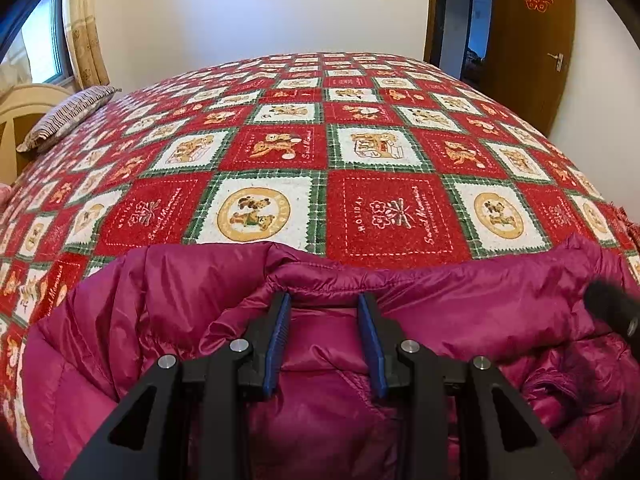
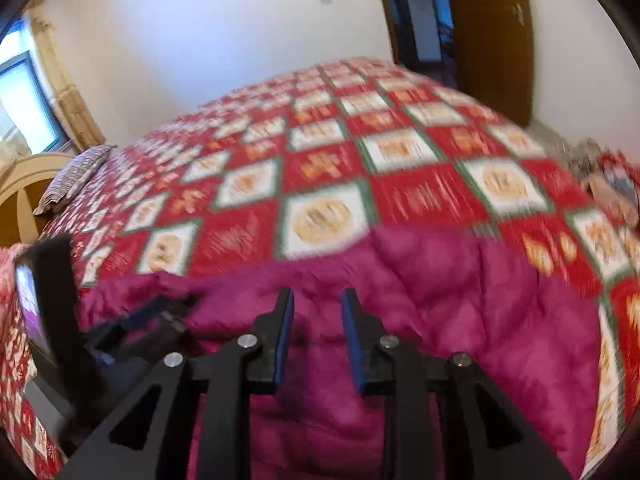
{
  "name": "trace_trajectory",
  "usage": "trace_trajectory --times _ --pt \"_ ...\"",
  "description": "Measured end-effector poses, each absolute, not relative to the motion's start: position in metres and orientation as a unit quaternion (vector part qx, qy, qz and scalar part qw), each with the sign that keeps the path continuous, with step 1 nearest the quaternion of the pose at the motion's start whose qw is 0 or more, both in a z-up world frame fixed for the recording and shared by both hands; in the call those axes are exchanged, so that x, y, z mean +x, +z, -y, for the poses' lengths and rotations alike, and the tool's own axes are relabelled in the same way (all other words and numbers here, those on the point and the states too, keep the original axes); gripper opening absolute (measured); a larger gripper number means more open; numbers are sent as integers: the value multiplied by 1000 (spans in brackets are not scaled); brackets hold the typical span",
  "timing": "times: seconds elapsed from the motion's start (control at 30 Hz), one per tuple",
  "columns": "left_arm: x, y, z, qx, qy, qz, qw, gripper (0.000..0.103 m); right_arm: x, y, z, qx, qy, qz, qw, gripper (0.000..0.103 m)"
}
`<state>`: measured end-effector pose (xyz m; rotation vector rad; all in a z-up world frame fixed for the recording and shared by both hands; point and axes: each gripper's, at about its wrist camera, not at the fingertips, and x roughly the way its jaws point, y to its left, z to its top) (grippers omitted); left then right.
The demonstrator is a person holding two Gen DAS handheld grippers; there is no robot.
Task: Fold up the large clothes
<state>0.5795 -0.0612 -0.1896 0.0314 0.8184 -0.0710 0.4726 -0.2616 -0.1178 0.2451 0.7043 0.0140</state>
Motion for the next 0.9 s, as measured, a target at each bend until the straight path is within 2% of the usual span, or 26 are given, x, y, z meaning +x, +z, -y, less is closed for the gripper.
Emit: trace_trajectory --times 0.17,0.43,0.57,0.67,0.73,0.8,0.9 --pt "578 -189 62 12 -36 -398 917 36 508 -153 244 85 14 -411 908 30" --pt "578 -188 63 18 -34 -398 916 36 504 -157 245 85 11 -391 917 29" --pt "571 -182 59 21 -59 -413 909 37 498 -152 244 77 10 -408 910 30" --pt "539 -156 43 6 -110 -414 904 37 455 -124 257 96 16 -390 916 33" --pt "505 -136 28 -3 -139 -396 908 38 410 -100 270 111 19 -348 931 44" --pt "459 -114 7 -12 -155 -370 916 41 358 -79 286 127 18 -319 939 55" --pt "390 -94 -26 -31 -180 -342 922 51 282 -57 305 137 12 -294 946 56"
